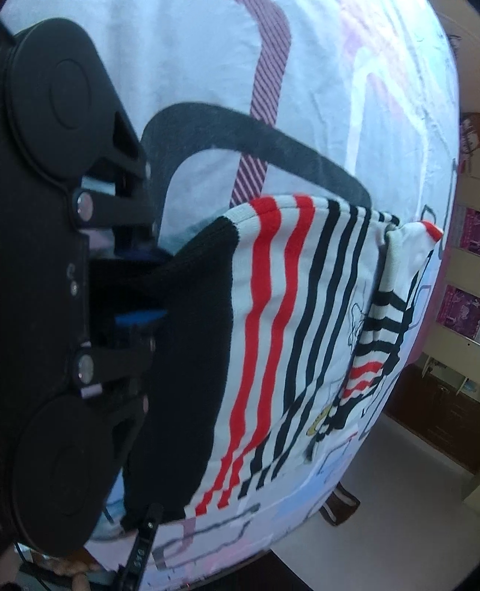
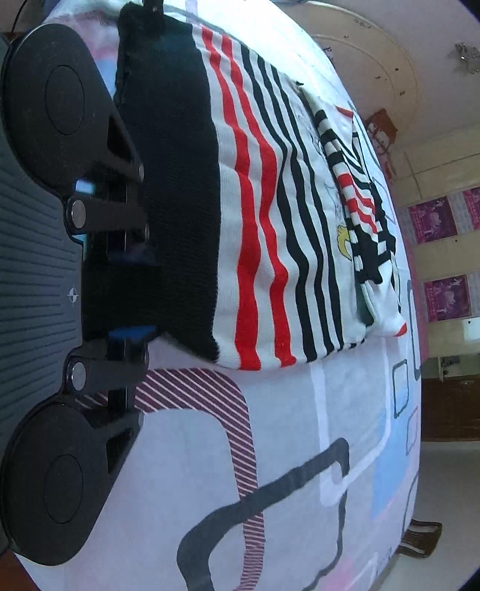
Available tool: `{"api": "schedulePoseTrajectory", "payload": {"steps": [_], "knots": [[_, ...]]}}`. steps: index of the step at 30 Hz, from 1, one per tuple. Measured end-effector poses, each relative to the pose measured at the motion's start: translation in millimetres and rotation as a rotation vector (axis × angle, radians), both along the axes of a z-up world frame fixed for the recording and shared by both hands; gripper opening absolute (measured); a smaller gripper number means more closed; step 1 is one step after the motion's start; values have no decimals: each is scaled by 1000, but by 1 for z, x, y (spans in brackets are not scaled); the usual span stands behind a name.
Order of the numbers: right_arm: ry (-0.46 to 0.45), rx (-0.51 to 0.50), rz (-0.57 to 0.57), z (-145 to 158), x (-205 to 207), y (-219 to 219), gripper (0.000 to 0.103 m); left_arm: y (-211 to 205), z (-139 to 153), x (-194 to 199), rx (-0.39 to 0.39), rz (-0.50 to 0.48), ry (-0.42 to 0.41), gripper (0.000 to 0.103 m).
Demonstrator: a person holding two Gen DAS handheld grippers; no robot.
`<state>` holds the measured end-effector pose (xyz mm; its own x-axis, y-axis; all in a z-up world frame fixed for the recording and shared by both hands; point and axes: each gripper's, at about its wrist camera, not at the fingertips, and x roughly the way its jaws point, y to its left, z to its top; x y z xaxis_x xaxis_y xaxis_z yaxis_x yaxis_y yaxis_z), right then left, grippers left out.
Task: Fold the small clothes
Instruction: 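Lift the hem with both tools and fold it over toward the collar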
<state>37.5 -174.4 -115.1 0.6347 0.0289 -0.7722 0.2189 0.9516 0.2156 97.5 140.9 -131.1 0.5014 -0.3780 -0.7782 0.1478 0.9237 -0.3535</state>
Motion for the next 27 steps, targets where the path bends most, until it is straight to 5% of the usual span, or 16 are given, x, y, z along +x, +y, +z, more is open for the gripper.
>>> {"api": "schedulePoseTrajectory", "payload": {"steps": [3, 12, 27], "knots": [[-14, 24, -4, 6, -2, -4, 7, -1, 3, 3, -28, -3, -15, 9], [-165, 49, -14, 58, 6, -15, 7, -5, 60, 19, -79, -29, -207, 8], [-331, 85, -22, 112, 142, -60, 5, -28, 109, 135, -92, 4, -367, 8]]}}
